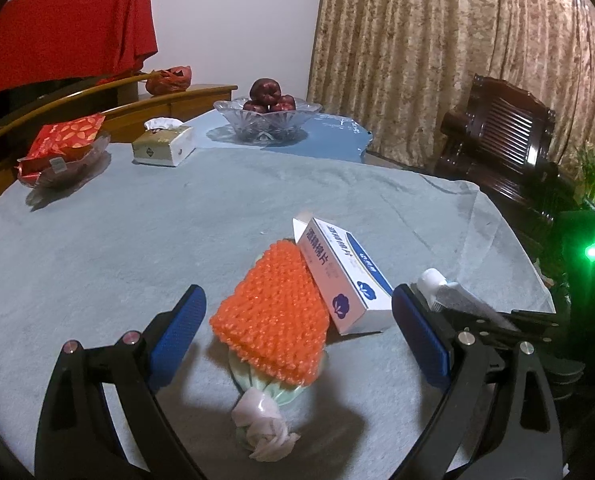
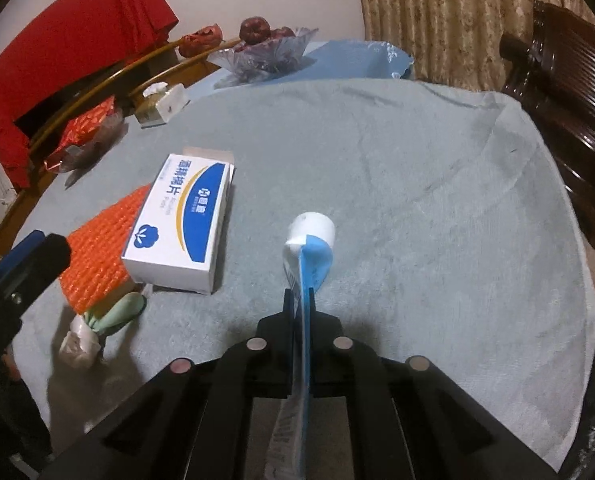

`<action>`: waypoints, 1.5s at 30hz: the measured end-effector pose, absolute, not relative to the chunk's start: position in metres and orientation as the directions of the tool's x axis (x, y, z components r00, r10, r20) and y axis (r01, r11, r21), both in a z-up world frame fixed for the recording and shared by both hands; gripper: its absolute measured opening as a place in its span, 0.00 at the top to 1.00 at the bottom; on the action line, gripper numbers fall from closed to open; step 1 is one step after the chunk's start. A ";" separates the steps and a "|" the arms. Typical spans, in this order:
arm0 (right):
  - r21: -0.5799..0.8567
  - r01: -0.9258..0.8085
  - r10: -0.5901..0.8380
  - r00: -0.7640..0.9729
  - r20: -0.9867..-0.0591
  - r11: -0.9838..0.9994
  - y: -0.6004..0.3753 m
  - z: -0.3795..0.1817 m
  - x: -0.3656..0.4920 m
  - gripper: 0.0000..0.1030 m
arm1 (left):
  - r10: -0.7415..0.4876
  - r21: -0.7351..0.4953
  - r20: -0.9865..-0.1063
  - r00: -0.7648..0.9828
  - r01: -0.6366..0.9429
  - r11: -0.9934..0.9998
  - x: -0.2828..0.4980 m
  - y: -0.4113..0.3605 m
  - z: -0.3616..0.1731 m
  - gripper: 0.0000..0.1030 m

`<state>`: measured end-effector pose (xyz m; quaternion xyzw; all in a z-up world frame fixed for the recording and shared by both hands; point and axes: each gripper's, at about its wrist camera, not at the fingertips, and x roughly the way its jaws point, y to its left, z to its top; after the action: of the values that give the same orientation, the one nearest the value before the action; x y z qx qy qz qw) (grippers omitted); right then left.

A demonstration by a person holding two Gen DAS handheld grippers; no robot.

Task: Collect trash
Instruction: 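Grasp the white alcohol-pad box with the left gripper while the right gripper holds the toothpaste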

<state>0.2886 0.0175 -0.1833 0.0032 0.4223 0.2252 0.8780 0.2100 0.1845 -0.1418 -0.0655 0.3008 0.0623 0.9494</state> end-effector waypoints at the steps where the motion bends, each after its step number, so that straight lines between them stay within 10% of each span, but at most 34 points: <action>1: 0.195 -0.390 0.397 0.549 -0.735 0.900 0.014 -0.181 0.288 0.98 | 0.074 -0.090 -0.581 0.811 -0.155 0.984 0.211 0.183 -0.142 0.12; 25: 0.232 -0.328 0.389 0.580 -0.716 0.916 -0.037 -0.179 0.293 0.98 | -0.051 -0.122 -0.639 0.768 -0.036 0.992 0.255 0.139 -0.164 0.78; 29: 0.238 -0.310 0.381 0.584 -0.717 0.921 -0.045 -0.179 0.294 0.98 | -0.088 -0.138 -0.627 0.774 0.002 0.990 0.257 0.129 -0.159 0.79; 36: 0.245 -0.300 0.381 0.589 -0.712 0.922 -0.052 -0.176 0.294 0.98 | -0.038 -0.100 -0.622 0.782 -0.030 0.995 0.268 0.114 -0.162 0.53; 45: 0.256 -0.286 0.380 0.590 -0.712 0.923 -0.060 -0.179 0.295 0.98 | -0.126 -0.162 -0.588 0.799 0.037 0.986 0.276 0.105 -0.153 0.61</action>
<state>0.2951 -0.0605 -0.1791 0.0573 0.4124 0.1871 0.8897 0.2756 0.1050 -0.1531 -0.0715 0.3140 -0.0431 0.9457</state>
